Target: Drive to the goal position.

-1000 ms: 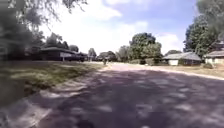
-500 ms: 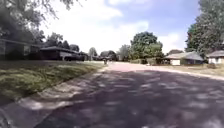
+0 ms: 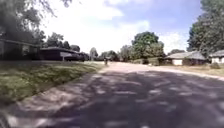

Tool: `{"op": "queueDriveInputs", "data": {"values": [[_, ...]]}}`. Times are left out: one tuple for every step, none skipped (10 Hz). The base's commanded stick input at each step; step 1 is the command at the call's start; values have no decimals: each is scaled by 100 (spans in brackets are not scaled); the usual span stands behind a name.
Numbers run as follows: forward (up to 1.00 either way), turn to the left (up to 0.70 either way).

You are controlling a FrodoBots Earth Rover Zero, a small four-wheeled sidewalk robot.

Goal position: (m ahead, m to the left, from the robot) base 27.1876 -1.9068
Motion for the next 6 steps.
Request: {"op": "queueDriveInputs", "data": {"values": [[100, 0], [100, 0], [100, 0], [100, 0], [100, 0], [100, 0]]}}
